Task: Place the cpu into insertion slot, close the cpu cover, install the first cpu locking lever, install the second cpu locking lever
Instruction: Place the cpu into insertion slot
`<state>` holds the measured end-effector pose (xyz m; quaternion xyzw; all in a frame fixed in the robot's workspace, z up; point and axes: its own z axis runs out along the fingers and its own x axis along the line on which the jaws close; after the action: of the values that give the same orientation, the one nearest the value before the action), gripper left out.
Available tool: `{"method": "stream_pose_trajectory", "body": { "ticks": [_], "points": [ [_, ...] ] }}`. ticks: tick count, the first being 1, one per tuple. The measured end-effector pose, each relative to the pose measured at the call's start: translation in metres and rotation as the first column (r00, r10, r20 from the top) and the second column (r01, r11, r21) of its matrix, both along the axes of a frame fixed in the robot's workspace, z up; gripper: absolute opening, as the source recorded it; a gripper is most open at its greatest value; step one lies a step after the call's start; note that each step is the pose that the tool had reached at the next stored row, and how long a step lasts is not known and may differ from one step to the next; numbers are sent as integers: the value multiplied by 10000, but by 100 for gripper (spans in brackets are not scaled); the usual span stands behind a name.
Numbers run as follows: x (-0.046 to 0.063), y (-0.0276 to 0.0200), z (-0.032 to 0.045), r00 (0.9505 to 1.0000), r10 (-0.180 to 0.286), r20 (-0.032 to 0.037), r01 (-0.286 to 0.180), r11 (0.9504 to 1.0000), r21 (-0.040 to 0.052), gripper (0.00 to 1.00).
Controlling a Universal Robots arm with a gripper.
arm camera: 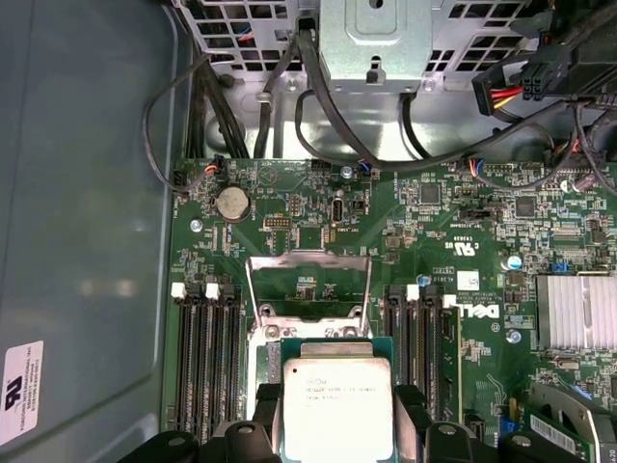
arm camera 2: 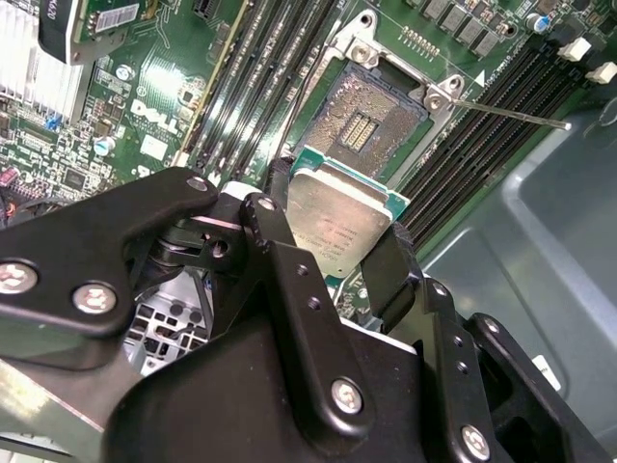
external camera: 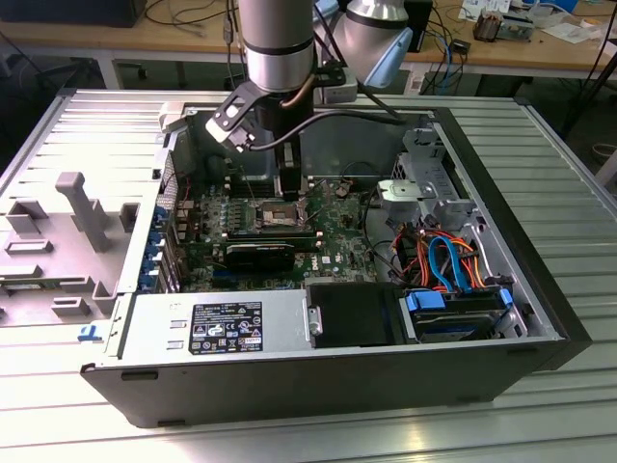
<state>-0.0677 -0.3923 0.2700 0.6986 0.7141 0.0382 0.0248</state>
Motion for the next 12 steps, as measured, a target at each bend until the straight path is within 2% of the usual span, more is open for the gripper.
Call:
{"method": "stream_pose_trajectory", "body": {
  "ticks": [12],
  "points": [
    [-8, 2, -27, 10000, 1, 0, -1, 10000, -1, 55]
  ]
}}
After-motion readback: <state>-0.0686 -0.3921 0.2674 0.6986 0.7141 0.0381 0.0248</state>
